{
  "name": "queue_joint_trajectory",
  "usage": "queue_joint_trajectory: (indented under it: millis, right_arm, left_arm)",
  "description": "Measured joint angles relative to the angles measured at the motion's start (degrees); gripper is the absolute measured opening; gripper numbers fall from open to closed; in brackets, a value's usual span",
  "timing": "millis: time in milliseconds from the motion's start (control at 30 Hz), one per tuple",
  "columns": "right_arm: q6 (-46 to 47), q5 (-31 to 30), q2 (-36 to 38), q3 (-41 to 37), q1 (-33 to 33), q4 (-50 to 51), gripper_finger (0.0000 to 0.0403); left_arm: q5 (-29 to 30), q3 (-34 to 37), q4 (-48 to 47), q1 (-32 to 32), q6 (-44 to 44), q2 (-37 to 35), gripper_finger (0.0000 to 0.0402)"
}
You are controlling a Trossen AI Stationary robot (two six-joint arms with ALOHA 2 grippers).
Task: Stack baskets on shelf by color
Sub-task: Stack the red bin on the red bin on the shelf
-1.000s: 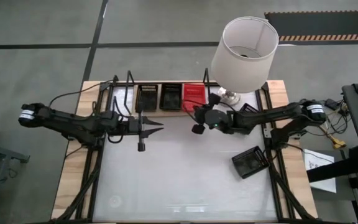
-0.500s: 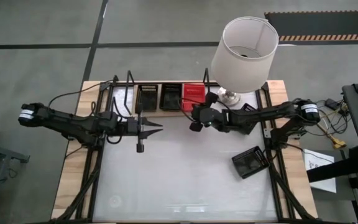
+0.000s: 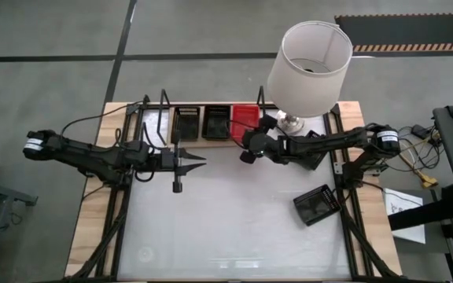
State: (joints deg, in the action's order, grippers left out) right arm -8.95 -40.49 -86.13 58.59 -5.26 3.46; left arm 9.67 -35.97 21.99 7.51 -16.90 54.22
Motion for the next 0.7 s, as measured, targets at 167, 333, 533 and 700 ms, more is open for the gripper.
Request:
queue_joint_trajectory:
  millis: [167, 333, 533, 700]
  right_arm:
    - [-0.1, 0.0, 0.6, 0.1, 0.1, -0.7, 0.0008]
    - [-1.6, 2.1, 1.2, 0.1, 1.6, -0.3, 0.0008]
    - [-1.8, 11.9, 1.4, 0.1, 3.5, 0.9, 0.0008]
    - [3.7, 12.4, 1.4, 0.8, 4.3, 12.9, 0.0008]
  left_arm:
    - [0.0, 0.0, -0.1, 0.0, 0.0, 0.0, 0.0040]
    - [0.0, 0.0, -0.2, 0.0, 0.0, 0.0, 0.0040]
    - [0.0, 0.0, -0.4, 0.0, 0.0, 0.0, 0.0040]
    - [0.0, 0.0, -1.7, 0.0, 0.0, 0.0, 0.0040]
